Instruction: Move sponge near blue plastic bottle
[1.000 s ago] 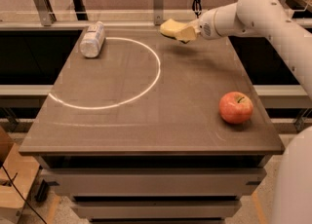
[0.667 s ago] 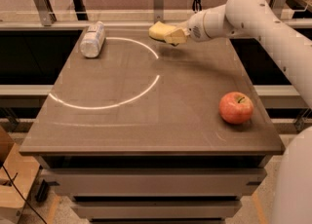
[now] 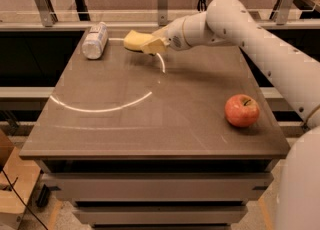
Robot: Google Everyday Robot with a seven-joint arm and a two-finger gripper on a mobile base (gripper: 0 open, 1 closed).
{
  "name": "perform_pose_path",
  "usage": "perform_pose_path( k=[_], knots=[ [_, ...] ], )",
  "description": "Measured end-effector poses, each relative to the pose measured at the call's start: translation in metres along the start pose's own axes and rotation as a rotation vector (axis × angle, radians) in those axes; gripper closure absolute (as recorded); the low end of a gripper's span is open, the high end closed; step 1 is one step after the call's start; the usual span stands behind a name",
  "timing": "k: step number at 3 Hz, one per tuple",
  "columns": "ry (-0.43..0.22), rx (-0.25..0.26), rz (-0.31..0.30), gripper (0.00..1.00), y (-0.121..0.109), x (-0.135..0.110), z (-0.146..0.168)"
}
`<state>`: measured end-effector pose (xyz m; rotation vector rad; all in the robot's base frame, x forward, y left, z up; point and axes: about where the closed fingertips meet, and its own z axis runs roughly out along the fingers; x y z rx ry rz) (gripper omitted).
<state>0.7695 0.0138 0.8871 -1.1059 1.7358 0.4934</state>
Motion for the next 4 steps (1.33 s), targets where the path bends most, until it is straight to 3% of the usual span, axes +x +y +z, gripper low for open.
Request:
perform_pose_path(
  k=[2,4],
  knots=[
    [-0.026,-0.076,-0.021,0.59,0.045,-0.010,0.052],
    [-0.024,-0.089,-0.022,0.13,0.061,-0.013,0.072]
  ],
)
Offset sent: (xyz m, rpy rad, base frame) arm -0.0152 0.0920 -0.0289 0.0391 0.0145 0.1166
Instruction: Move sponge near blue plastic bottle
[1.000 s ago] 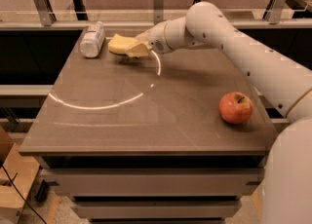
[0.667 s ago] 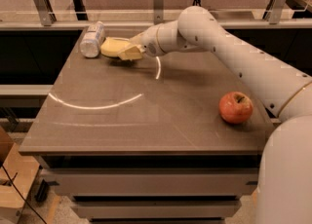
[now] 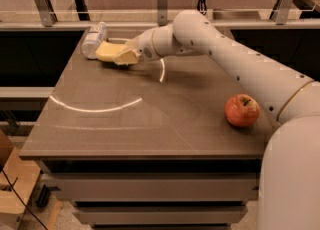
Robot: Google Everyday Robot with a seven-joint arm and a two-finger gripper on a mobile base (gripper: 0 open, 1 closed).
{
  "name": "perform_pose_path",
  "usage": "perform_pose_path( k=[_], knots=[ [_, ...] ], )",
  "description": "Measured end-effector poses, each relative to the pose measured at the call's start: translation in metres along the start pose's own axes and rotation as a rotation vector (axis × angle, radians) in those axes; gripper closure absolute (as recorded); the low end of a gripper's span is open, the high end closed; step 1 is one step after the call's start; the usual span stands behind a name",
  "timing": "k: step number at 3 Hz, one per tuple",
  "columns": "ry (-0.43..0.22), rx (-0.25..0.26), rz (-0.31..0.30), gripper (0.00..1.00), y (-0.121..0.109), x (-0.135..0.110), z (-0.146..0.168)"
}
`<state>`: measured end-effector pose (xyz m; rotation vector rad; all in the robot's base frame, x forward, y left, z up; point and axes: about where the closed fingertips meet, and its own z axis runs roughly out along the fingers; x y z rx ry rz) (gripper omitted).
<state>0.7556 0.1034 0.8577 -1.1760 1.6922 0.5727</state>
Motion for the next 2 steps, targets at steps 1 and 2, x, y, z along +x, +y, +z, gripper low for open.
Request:
perform_pose_path(
  k=[1,2],
  knots=[
    [0.000,-0.004,0.000,0.00,0.0018,0.0002,0.0023],
    [0.000,-0.004,0.000,0.00,0.0018,0.0002,0.0024]
  ],
)
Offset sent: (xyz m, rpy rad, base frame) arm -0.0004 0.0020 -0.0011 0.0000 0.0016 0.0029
